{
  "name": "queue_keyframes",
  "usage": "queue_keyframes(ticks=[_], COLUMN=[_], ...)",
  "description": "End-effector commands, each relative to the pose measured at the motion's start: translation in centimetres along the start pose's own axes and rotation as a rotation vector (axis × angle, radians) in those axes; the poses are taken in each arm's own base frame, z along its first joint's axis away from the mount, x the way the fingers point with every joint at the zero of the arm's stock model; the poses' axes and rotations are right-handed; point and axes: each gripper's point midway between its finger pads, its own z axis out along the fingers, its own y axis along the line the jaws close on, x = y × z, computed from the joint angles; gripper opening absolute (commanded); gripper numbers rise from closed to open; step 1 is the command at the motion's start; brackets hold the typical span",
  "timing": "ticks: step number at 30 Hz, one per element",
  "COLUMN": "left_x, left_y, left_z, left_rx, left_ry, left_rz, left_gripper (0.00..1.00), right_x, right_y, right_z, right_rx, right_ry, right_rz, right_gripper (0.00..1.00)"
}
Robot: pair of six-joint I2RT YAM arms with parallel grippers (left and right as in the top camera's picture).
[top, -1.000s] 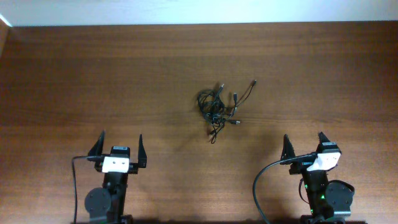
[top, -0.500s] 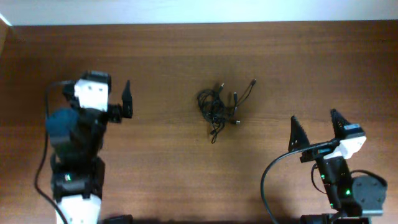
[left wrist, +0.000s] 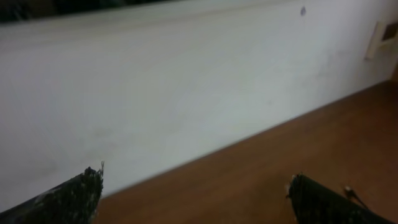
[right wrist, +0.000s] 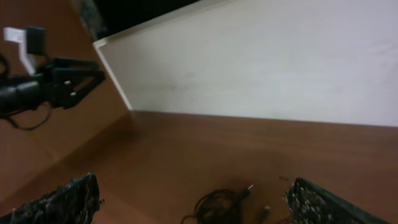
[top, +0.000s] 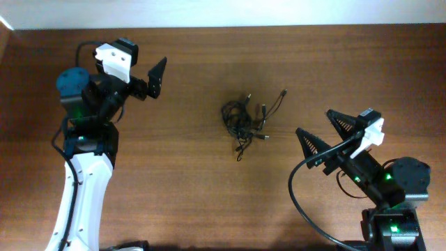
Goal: Untangle cables
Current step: 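Raise both grippers and move them toward the black cable bundle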
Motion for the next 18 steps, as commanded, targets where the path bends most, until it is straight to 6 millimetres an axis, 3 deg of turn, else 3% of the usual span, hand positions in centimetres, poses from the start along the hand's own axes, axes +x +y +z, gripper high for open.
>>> queue_keyframes(ticks=[1,3,5,8,11,14,18], left_x=[0.2,-0.9,-3.7,-5.2,-5.3,-4.7,-2.2], left_y=[-1.5,-2.1,-1.9,-1.8,-2.5,-2.6,-3.1], left_z=[0.1,-0.1,-0.6,-1.0,-1.0,-1.1,-1.3], left_rx=[0.087,0.134,0.136,0.137,0.173,0.177,0.191], left_ry=[0.015,0.022,0.03,0.031,0.026,0.05,0.152], left_rz=[-0.027,-0.039,-0.045,-0.045,-0.048,-0.066,-0.141], left_gripper=[0.99,0.99,0.99,0.99,0.99,0.99,0.99], right_x=[0.2,0.9,1.4,0.6,-0.3,-1.6,-0.8], right_y=[1.3,0.8,0.4,1.0,1.2,1.0,-0.5], right_z=[0.2,0.6,1.0,1.6,2.4,3.0,3.9], right_rx=[-0.075,-0.068,-0.061,-0.109,-0.118,-0.104,-0.055], right_ry=[0.037,0.064,0.083,0.109,0.198,0.252,0.287], right_rz=[0.02,0.058,0.109,0.128,0.195,0.143,0.174], right_gripper=[0.99,0.99,0.99,0.99,0.99,0.99,0.99])
